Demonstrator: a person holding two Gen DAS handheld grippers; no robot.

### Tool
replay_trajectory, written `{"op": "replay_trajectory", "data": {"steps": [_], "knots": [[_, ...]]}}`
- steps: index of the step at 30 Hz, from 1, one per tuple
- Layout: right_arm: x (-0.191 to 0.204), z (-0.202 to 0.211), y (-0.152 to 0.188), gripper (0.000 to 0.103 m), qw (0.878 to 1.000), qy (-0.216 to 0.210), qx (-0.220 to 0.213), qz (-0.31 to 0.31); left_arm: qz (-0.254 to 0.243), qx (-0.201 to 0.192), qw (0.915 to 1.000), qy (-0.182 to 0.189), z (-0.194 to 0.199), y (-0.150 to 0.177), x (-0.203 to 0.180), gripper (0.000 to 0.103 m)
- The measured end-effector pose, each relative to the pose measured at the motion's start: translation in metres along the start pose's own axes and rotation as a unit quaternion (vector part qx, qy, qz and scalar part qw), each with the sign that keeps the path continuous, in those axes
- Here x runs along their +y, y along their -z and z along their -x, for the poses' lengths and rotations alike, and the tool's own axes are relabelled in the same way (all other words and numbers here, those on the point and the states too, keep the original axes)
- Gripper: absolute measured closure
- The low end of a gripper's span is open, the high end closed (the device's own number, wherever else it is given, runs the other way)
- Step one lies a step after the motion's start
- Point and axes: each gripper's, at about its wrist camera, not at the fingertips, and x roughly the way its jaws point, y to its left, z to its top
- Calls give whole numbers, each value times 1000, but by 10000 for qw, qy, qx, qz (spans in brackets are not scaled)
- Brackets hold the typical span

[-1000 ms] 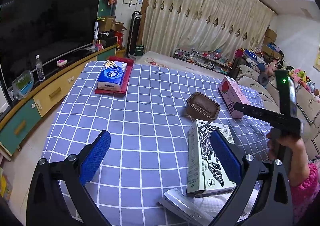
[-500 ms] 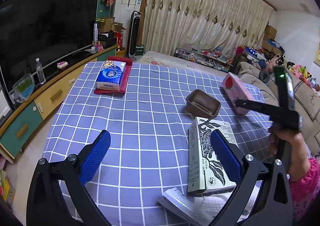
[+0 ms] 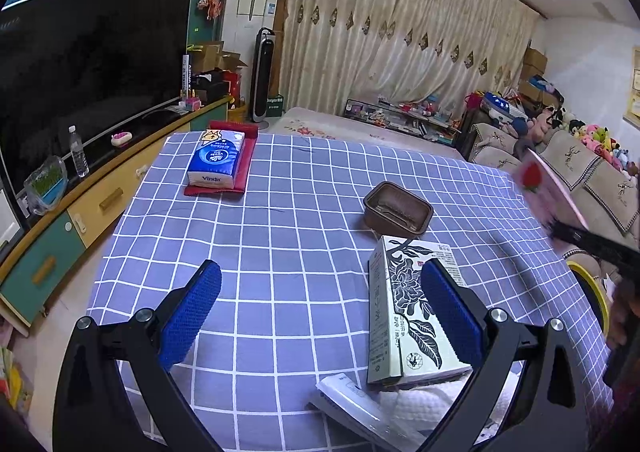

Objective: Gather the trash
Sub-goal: 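Carry the milk carton over the yellow bin and open the right gripper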

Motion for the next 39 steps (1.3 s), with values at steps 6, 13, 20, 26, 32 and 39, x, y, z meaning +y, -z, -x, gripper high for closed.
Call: {"op": "replay_trajectory", "data": {"steps": [6,13,20,26,32,39], "knots": [[-69,47,37,67,9961,634,-89,-599,-12,7,10000,25,1,0,-1,5],[-181,62,83,67,9724,1750,492,-1460,-22,8,10000,38,1,0,-2,5],[-226,42,111,67,9550,2214,976,-1714,57,62,10000,44,-1,-1,2,5],[-235,22,116,52,9478,2339,1199,-1806,-32,93,9999,34,-3,-1,-1,5],[-237,36,109,46,9500,2319,908,-1885,-63,133,9999,77,-4,0,-3,5],[-217,52,96,42,9577,2278,589,-1657,-236,174,9996,30,-7,0,-10,5]]}}
